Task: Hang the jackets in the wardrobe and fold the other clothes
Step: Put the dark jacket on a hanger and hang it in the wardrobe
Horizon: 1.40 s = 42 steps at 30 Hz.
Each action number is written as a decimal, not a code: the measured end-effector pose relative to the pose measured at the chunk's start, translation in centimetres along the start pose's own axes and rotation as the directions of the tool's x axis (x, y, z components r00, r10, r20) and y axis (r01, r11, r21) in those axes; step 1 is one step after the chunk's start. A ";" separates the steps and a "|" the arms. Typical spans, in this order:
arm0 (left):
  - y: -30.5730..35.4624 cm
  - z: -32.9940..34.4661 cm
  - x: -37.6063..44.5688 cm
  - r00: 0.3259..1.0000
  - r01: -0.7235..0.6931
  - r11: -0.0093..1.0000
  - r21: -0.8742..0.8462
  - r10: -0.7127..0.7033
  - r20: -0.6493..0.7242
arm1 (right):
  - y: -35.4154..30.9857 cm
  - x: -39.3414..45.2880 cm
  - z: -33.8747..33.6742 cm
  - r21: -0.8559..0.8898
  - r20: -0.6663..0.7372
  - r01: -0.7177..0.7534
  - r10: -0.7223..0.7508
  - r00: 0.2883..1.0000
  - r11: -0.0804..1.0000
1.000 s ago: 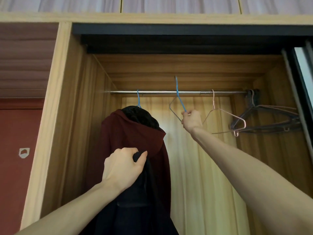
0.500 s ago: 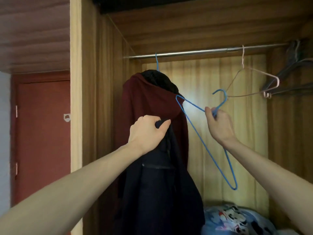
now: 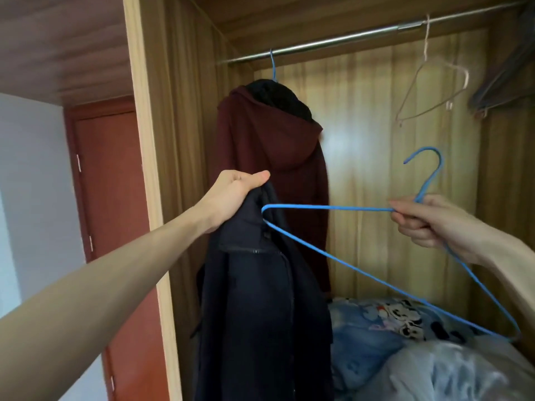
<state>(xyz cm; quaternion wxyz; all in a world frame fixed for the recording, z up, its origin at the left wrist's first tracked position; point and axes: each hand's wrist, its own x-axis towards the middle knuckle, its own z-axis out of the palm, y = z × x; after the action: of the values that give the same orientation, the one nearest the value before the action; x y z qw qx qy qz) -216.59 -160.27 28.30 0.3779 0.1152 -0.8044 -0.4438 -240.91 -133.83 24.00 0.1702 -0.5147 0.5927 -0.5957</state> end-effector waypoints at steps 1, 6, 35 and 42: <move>0.4 0.4 -0.6 1.000 -0.002 1.000 0.021 0.002 0.000 | -0.4 -0.2 0.4 -0.048 0.023 -0.013 0.014 1.000 0.999; 1.4 1.5 -2.6 0.999 -0.046 0.989 0.140 0.046 0.004 | -1.6 -1.1 2.9 -0.136 0.087 -0.057 0.069 0.994 0.989; -1.9 2.2 -8.7 0.848 -0.457 0.385 0.802 0.460 0.263 | -0.6 -4.3 14.5 0.016 -0.026 -0.012 0.012 1.000 1.000; -3.3 0.8 -9.0 0.834 -0.413 0.258 0.873 0.492 0.249 | -0.7 -4.4 15.0 0.094 0.166 -0.131 0.114 0.980 0.987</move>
<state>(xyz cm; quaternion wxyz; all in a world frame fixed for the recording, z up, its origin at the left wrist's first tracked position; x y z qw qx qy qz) -211.49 -156.99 20.81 0.3938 0.0811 -0.8950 0.1934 -226.59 -138.08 19.34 0.2802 -0.5138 0.5757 -0.5710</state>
